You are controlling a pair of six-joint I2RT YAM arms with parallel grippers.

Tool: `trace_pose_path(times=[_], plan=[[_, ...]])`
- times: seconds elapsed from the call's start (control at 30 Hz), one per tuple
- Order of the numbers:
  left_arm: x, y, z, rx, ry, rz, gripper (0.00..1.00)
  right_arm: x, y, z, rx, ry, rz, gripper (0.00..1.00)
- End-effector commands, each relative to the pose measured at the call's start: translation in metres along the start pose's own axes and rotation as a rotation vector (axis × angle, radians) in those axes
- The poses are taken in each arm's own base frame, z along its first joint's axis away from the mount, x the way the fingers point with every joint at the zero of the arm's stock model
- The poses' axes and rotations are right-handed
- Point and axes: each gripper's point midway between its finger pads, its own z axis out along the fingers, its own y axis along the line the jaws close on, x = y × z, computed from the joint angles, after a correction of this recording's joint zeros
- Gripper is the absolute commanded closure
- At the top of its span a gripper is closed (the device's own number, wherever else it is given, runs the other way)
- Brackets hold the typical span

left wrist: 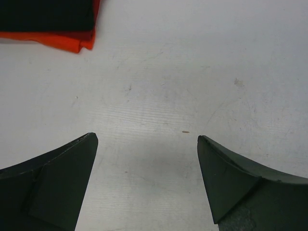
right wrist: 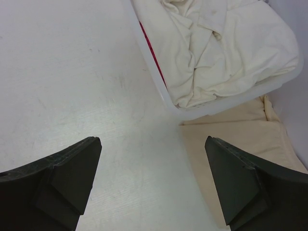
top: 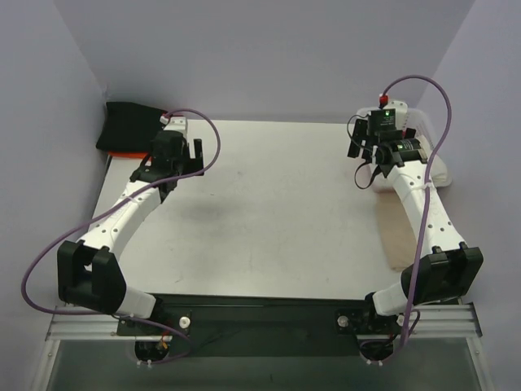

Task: Fold and stack the t-shirts
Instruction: Grab crumpled tshirt from bin with the right arm

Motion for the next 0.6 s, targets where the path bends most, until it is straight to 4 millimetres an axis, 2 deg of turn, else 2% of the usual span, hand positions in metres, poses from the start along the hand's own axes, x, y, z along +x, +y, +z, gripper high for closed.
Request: trace_pose_path(times=[0.0,0.23,0.3,0.33,0.37,0.4,0.43,0.47,0.5,0.53,0.57], plan=[[-0.017,-0.007,-0.002,0.031,-0.028,0.014,0.03,-0.01,-0.003,-0.008,0.036,-0.039,0.01,0.0],[-0.017,-0.01,0.001,0.038,-0.022,0.003,0.03,-0.015,-0.021,-0.007,0.153,-0.068,-0.01,0.0],[-0.016,-0.008,0.001,0.028,-0.017,0.003,0.03,-0.029,-0.035,-0.009,0.207,-0.096,0.019,0.0],[-0.015,-0.008,0.001,0.026,-0.012,0.006,0.03,-0.033,-0.039,-0.008,0.208,-0.095,0.046,0.02],[-0.015,-0.007,0.001,0.021,-0.012,0.006,0.03,-0.045,-0.048,-0.007,0.171,-0.099,0.108,0.05],[-0.015,-0.006,0.0,0.019,-0.012,0.006,0.03,-0.047,-0.053,-0.005,0.163,-0.085,0.157,0.07],[-0.014,-0.006,0.0,0.018,-0.008,0.006,0.03,-0.047,-0.059,0.006,0.172,-0.058,0.182,0.09],[-0.015,-0.006,-0.002,0.018,-0.008,0.004,0.03,-0.049,-0.05,0.01,0.116,-0.036,0.199,0.13],[-0.013,-0.006,-0.002,0.021,-0.003,0.003,0.03,-0.058,-0.077,0.013,0.15,-0.02,0.261,0.15],[-0.014,-0.006,-0.003,0.022,-0.004,0.002,0.03,-0.054,-0.075,0.03,0.136,0.03,0.293,0.17],[-0.015,-0.006,-0.003,0.021,-0.007,0.0,0.03,-0.053,-0.075,0.037,0.117,0.058,0.317,0.2]])
